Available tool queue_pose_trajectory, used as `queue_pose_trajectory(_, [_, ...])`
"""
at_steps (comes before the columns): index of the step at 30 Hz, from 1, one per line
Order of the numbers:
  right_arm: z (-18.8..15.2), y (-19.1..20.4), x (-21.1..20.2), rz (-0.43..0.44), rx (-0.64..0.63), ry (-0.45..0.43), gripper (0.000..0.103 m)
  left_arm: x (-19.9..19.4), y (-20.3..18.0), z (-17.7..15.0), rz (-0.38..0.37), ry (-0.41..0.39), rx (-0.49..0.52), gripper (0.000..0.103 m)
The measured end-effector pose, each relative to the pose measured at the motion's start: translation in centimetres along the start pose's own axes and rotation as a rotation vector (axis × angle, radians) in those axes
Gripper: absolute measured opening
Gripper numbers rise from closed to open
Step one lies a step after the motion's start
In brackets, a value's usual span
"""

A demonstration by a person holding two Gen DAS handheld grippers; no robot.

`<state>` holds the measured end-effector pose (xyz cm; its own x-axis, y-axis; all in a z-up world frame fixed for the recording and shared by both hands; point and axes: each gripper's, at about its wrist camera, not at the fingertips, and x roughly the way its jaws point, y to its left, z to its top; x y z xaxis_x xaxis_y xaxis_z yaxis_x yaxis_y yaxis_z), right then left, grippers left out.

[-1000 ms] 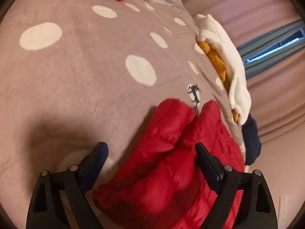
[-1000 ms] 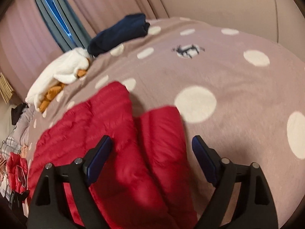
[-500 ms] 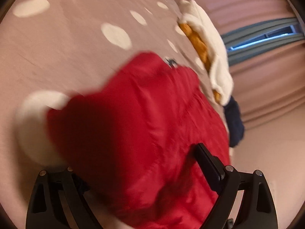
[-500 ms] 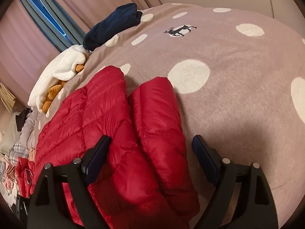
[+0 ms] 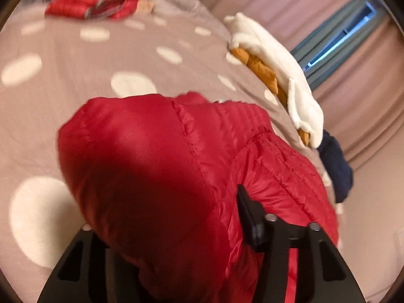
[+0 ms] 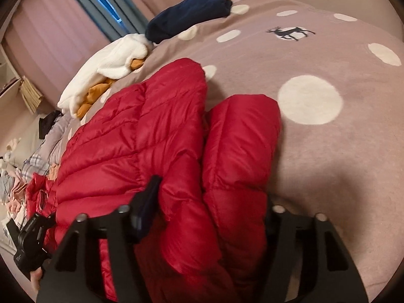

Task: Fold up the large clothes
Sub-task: 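Lift the grasped edge with both tools and fold it over the jacket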

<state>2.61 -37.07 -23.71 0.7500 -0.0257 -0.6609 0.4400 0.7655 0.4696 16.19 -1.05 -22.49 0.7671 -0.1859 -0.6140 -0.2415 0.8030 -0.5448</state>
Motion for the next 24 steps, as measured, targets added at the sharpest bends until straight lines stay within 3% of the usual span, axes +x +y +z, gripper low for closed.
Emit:
queue_pose_trajectory(5, [-0.3, 2.7, 0.6, -0.046, -0.102, -0.002, 0.049, -1.8, -0.4, 1.0, 0.042, -0.091, 0.067, 0.04])
queue_pose_trajectory(11, [-1.2, 7.2, 3.1, 0.014, -0.226, 0.05, 0.046, -4.4, 2.0, 4.1, 0.132, -0.247, 0.054, 0.04])
queue_pose_trajectory(16, [-2.6, 10.6, 4.6, 0.063, -0.339, 0.086, 0.047, -4.2, 5.4, 5.8, 0.135, -0.234, -0.016, 0.04])
queue_pose_trajectory(19, [-2.3, 9.8, 4.8, 0.092, -0.29, 0.1, 0.05, -3.4, 6.1, 5.6, 0.146, -0.205, -0.036, 0.04])
queue_pose_trajectory(24, [-2.8, 8.9, 4.3, 0.118, -0.25, 0.104, 0.051, -3.3, 4.5, 4.8, 0.211, -0.258, 0.0, 0.04])
